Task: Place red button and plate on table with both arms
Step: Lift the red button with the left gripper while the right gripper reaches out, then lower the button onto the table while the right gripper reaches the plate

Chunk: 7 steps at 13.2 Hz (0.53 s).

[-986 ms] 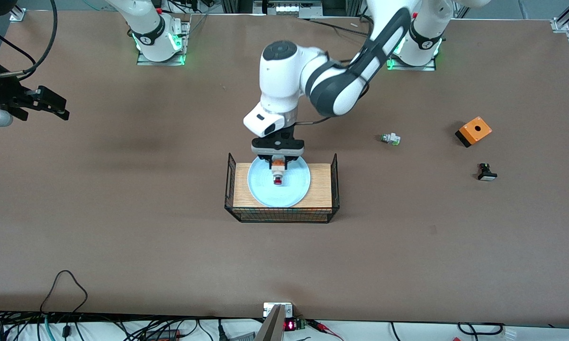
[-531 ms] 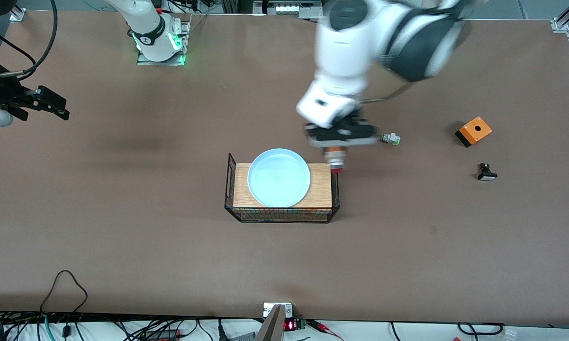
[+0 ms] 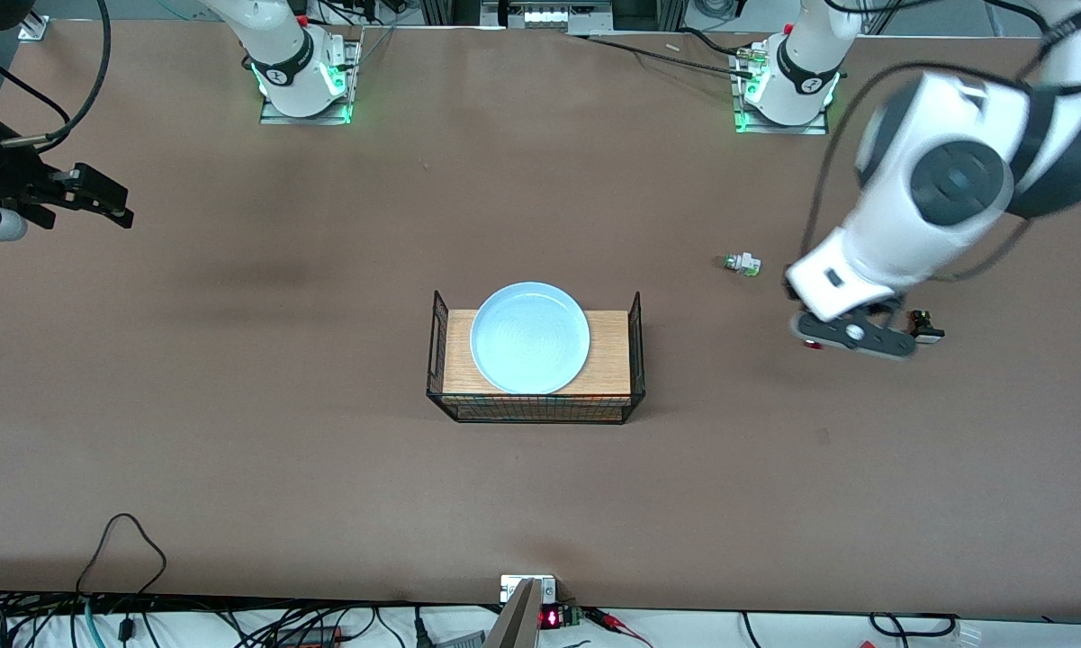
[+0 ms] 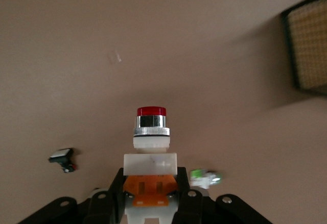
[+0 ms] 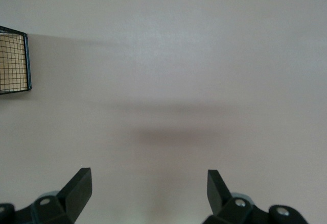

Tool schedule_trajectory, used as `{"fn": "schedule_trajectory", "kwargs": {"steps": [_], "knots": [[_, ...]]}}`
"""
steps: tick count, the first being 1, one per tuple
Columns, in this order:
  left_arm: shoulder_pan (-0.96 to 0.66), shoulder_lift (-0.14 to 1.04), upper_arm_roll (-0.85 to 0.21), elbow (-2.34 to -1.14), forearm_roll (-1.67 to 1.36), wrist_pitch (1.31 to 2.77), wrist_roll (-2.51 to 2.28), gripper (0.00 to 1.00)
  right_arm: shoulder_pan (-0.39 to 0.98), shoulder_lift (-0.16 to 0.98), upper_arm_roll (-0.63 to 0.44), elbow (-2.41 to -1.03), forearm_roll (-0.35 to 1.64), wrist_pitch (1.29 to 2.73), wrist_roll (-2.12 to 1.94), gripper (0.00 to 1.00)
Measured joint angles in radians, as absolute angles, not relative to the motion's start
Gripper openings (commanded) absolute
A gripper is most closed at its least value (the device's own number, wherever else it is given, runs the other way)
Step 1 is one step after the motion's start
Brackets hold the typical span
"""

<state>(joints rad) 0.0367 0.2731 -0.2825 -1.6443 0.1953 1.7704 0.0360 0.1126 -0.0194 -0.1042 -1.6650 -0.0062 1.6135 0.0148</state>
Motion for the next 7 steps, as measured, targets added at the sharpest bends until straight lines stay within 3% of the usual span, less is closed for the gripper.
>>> {"fn": "schedule_trajectory", "kwargs": {"steps": [3,7], "knots": [[0.113,0.279,-0.228,-1.823,0.195,1.98,0.289,0.21,0.202,-0.002,-0.087,-1.667,0.066,1.605,0.361,1.0],[0.12,0.309,-0.166,-2.115,0.195,2.373,0.445,0.21,0.457,0.069,-0.068,-1.658,0.089,1.682,0.871,1.0]]}}
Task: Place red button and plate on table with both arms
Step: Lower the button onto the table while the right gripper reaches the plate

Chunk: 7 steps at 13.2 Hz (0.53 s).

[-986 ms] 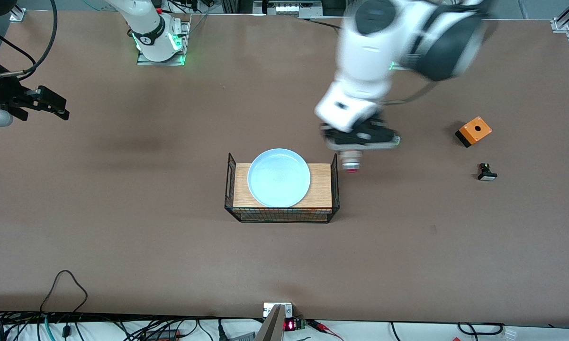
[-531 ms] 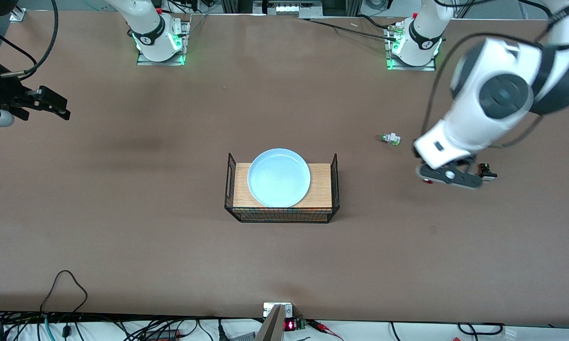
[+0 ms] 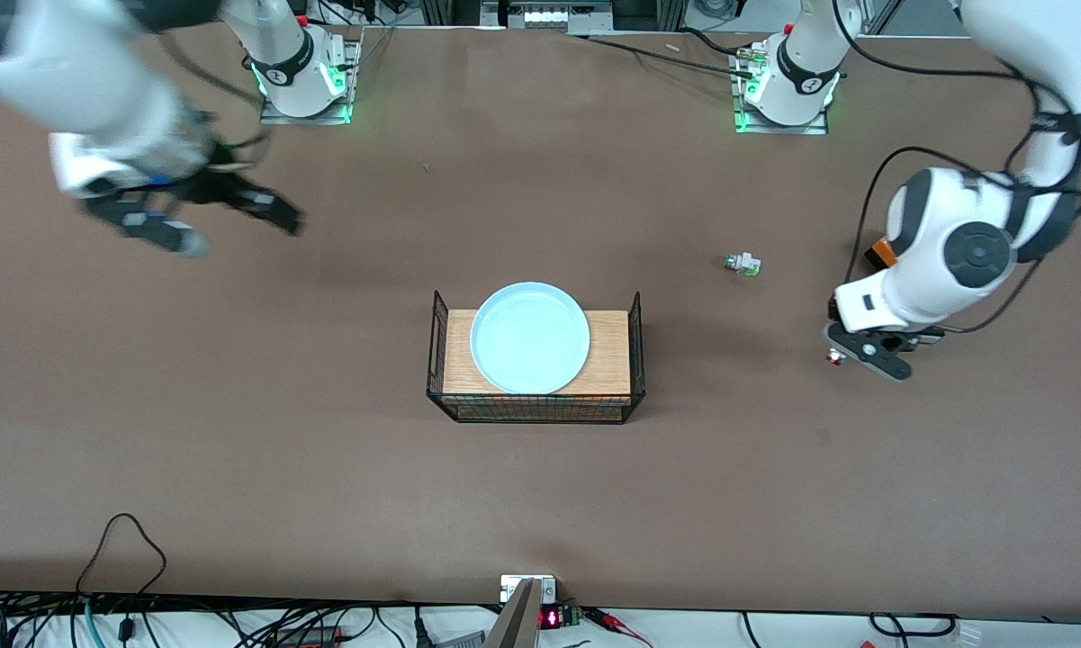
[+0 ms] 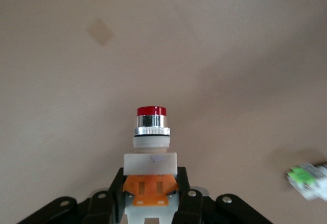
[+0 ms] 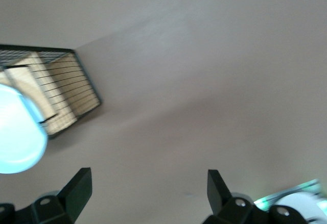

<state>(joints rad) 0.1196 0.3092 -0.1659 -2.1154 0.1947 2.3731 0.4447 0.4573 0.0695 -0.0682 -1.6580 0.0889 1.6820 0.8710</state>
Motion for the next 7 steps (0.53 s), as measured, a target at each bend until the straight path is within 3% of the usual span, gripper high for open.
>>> {"fn": "schedule_trajectory", "kwargs": {"steps": [3,4,6,7], "knots": [[0.12,0.353,-0.161,-2.235,0.195,2.531,0.445,0.25,0.583,0.192,-0.066,-1.601,0.141,1.807,1.193,1.0],[0.12,0.371,-0.158,-2.243,0.195,2.559,0.445,0.37,0.605,0.242,-0.067,-1.574,0.147,1.85,1.263,1.0],[0.122,0.396,-0.153,-2.256,0.195,2.612,0.445,1.0,0.636,0.338,-0.067,-1.538,0.151,1.937,1.357,1.0],[0.123,0.397,-0.153,-2.256,0.195,2.622,0.445,1.0,0.649,0.381,-0.067,-1.529,0.152,1.983,1.394,1.0]]}}
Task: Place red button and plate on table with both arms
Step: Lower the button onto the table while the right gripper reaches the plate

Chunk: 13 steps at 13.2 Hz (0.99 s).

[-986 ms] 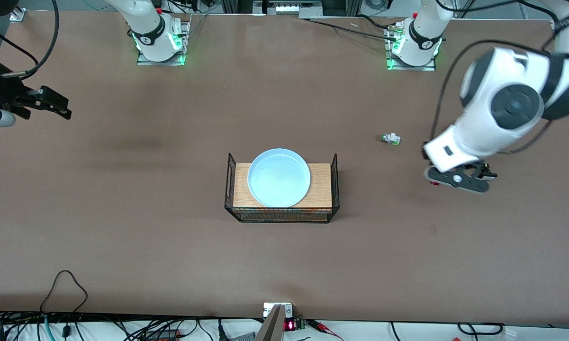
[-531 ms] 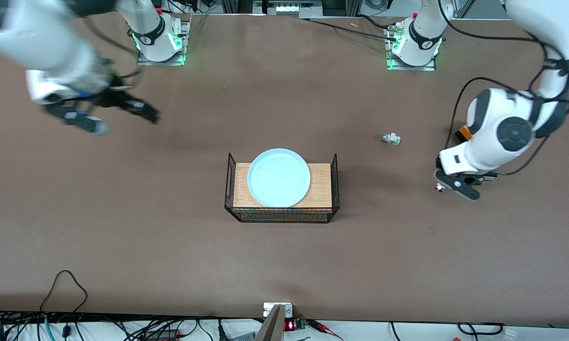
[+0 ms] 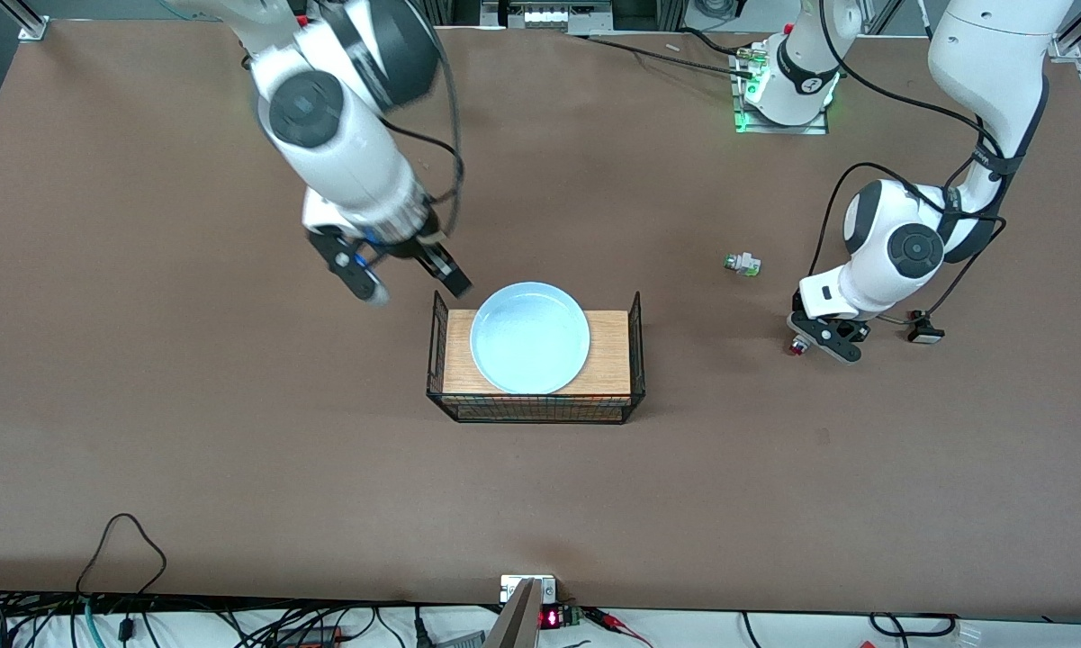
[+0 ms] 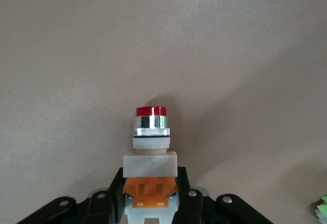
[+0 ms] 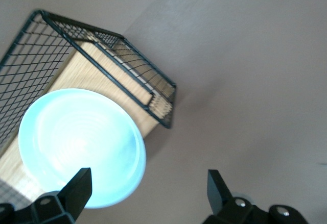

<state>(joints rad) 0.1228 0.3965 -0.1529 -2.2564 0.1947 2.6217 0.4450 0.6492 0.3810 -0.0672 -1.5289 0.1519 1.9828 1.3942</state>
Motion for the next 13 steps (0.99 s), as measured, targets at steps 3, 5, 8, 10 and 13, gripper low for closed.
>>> {"fn": "schedule_trajectory", "kwargs": {"steps": [3,5,8,10,13], "knots": [[0.123,0.37,-0.156,-2.24,0.195,2.591,0.445,1.0,0.674,0.48,-0.068,-1.52,0.152,2.098,1.452,1.0],[0.122,0.301,-0.161,-2.183,0.175,2.42,0.439,1.0,0.691,0.521,-0.068,-1.516,0.152,2.128,1.46,0.99],[0.116,0.173,-0.169,-2.026,0.08,2.026,0.388,1.0,0.7,0.542,-0.069,-1.514,0.152,2.136,1.486,0.4],[0.105,0.113,-0.169,-1.94,0.051,1.858,0.263,1.0,0.704,0.547,-0.07,-1.514,0.152,2.136,1.489,0.17],[0.045,0.038,-0.131,-1.854,0.038,1.781,0.014,1.0,0.706,0.548,-0.07,-1.514,0.152,2.136,1.491,0.08]]}}
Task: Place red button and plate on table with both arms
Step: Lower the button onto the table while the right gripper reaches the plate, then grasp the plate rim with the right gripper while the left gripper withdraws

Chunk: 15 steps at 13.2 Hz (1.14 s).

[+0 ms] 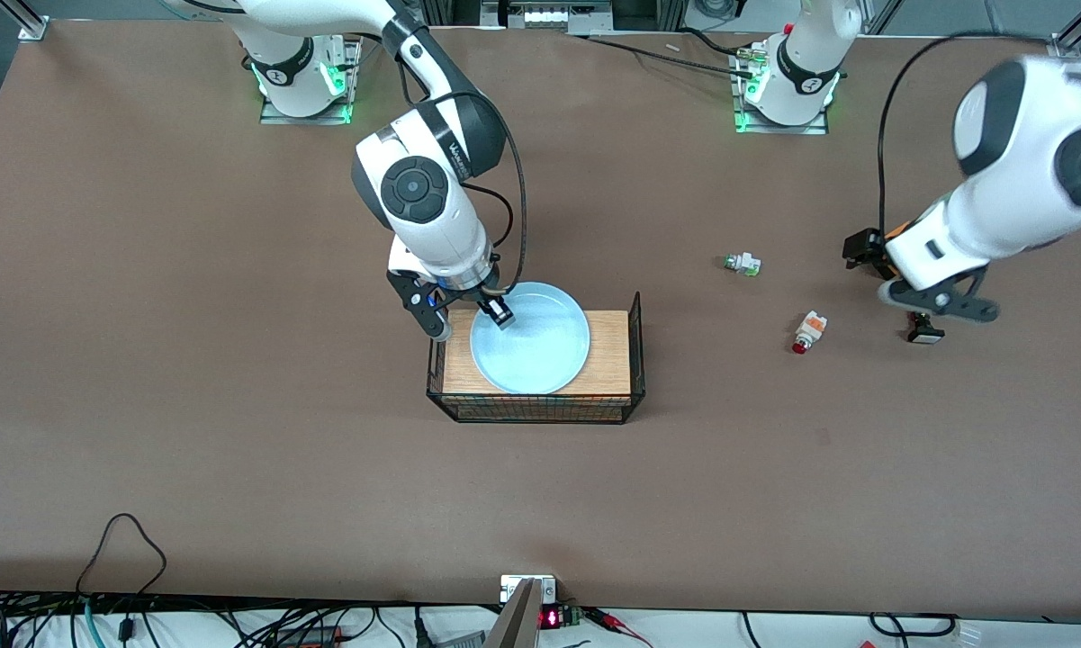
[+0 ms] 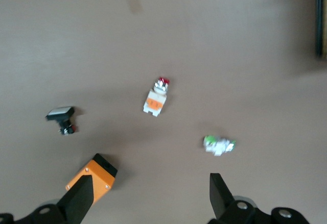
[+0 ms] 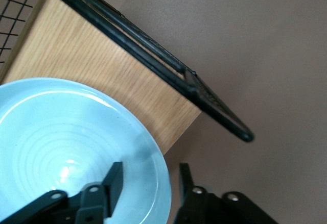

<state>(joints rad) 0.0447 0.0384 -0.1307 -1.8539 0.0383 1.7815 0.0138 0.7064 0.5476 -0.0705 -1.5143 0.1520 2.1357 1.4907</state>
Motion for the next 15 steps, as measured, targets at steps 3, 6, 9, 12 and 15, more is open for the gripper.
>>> {"fn": "schedule_trajectory", "kwargs": {"steps": [3,6,9,12,15], "knots": [[-0.02,-0.005,-0.027,-1.711,0.038,1.636,-0.021,1.0,0.707,0.558,-0.071,-1.514,0.152,2.136,1.485,0.0],[-0.029,-0.004,-0.012,-1.592,0.038,1.516,0.027,1.0,0.708,0.557,-0.071,-1.506,0.155,2.132,1.44,0.0],[-0.029,0.015,-0.004,-1.586,0.038,1.512,0.117,1.0,0.708,0.556,-0.071,-1.503,0.155,2.128,1.416,0.0],[-0.027,0.049,0.001,-1.585,0.038,1.512,0.139,1.0,0.711,0.526,-0.067,-1.478,0.179,2.056,1.403,0.0],[-0.028,0.055,-0.002,-1.583,0.038,1.512,0.14,1.0,0.72,0.439,-0.057,-1.464,0.189,1.917,1.401,0.0]]}}
